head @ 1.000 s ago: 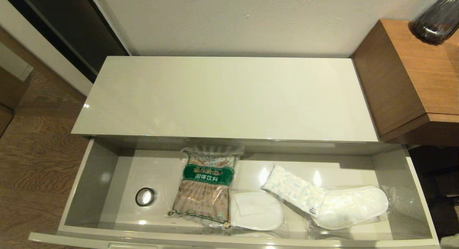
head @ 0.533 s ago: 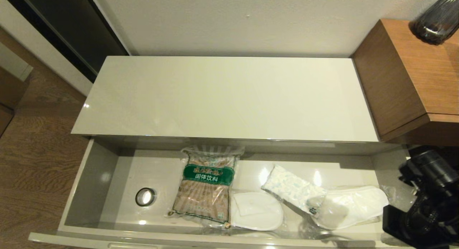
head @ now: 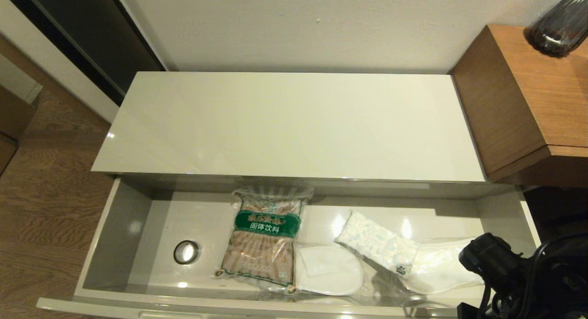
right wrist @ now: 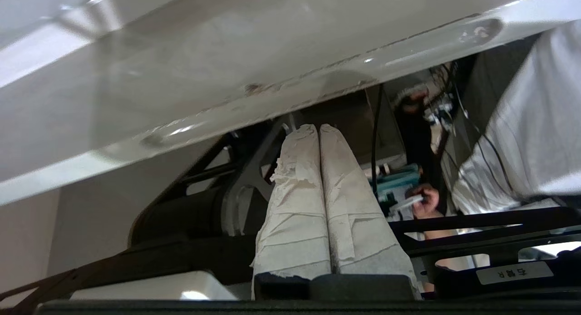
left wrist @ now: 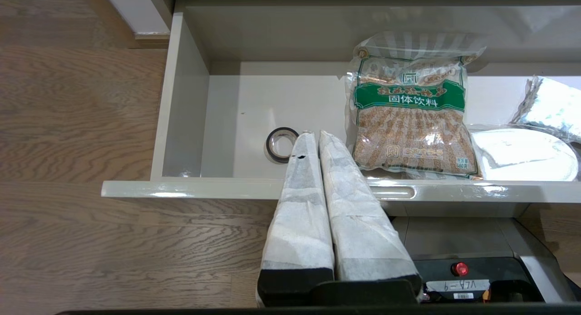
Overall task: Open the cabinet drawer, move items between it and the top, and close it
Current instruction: Close the drawer
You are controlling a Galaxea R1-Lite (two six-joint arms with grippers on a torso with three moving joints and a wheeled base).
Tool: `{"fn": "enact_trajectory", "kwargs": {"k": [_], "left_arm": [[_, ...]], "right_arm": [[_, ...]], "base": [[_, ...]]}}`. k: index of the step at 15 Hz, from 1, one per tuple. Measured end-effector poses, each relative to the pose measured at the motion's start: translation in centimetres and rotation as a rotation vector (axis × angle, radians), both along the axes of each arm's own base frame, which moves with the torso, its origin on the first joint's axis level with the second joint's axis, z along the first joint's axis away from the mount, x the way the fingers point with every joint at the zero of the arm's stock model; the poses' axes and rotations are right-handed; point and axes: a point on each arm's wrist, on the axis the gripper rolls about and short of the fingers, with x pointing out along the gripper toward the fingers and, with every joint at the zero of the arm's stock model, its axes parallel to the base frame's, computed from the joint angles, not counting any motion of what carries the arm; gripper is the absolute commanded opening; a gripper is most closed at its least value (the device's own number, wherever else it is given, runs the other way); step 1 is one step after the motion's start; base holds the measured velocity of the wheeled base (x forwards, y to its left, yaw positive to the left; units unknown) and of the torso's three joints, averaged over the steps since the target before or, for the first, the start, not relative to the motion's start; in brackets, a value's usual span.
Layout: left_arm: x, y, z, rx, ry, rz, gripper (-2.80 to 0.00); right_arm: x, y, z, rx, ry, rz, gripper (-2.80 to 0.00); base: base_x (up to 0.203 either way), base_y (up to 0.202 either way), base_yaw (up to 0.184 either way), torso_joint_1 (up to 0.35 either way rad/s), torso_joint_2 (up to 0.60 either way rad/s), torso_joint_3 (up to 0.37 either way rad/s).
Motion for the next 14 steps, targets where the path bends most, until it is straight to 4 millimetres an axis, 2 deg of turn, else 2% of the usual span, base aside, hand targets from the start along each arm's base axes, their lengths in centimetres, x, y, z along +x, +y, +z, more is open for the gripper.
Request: {"fn": "enact_trajectory", "kwargs": {"k": [4, 8, 11, 14], "left_arm": [[0.0, 0.0, 0.0, 0.000, -0.001, 0.000, -2.80], [0.0, 0.0, 0.0, 0.000, -0.001, 0.000, -2.80], [0.0, 0.0, 0.0, 0.000, 0.000, -0.001, -2.80], [0.0, 0.0, 0.0, 0.000, 0.000, 0.001, -2.80]], "right_arm": [[1.2, 0.4, -0.2, 0.003, -0.014, -0.086, -2.80], [3.6, 1.1, 0.9, 0.018, -0.097, -0.210, -2.80], [5.2, 1.6, 2.1, 0.040, -0.185, -0.276, -2.80], [6.6, 1.6, 4.2, 0.064, -0.248, -0.311, -2.80]], "base": [[0.000, 0.000, 0.000, 0.000, 0.00, 0.000], [0.000, 0.000, 0.000, 0.000, 0.00, 0.000], [0.000, 0.000, 0.000, 0.000, 0.00, 0.000], [0.000, 0.000, 0.000, 0.000, 0.00, 0.000]]}}
